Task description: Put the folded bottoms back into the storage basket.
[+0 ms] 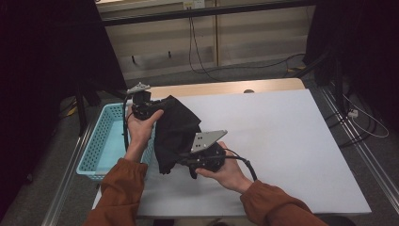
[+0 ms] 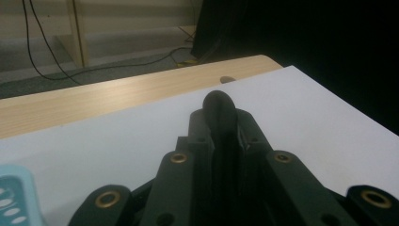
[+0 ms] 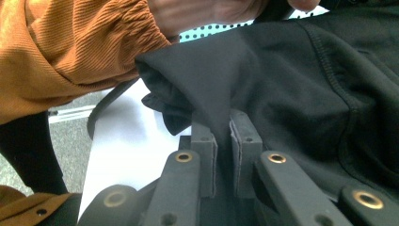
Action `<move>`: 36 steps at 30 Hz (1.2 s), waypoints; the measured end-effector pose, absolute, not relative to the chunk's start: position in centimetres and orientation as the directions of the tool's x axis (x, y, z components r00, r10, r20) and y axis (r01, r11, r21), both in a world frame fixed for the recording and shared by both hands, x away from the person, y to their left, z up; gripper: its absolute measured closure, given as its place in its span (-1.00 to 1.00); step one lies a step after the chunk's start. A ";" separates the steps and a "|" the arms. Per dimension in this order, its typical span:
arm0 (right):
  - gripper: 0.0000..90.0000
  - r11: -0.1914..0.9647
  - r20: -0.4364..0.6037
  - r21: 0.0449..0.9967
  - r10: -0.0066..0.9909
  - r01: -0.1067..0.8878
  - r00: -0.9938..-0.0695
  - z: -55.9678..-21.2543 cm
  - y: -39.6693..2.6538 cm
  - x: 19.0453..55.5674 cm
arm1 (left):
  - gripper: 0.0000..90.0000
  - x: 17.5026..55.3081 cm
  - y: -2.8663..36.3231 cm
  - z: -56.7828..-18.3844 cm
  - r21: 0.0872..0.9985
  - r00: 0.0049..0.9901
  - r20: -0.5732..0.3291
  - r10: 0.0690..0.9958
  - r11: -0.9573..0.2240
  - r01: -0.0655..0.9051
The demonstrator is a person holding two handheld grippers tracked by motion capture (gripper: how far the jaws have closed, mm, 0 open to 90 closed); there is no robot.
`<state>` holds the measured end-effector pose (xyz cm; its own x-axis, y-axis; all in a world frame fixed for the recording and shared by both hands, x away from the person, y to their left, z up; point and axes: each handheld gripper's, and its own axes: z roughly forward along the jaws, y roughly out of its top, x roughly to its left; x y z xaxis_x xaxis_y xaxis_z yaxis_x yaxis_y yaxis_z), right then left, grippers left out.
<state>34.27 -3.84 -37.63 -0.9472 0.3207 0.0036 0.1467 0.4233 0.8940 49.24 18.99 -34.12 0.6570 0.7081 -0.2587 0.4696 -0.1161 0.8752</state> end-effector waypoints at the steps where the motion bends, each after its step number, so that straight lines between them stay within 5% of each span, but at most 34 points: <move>1: 0.85 0.420 0.004 0.896 0.321 0.146 -0.947 -37.6 -3.7 34.3 | 0.77 49.3 19.2 -34.0 0.873 0.656 -0.262 0.708 -0.116 0.474; 36: 0.85 0.392 0.002 0.913 0.269 0.112 -0.963 -35.9 2.3 36.2 | 0.77 49.7 25.5 -31.9 0.890 0.594 -0.303 0.745 -0.002 0.456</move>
<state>36.20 2.26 -35.94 -0.9631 0.2690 0.0023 0.1118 0.3924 0.9130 49.70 25.49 -31.89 0.5939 0.7452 -0.3032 0.4562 -0.0015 0.8899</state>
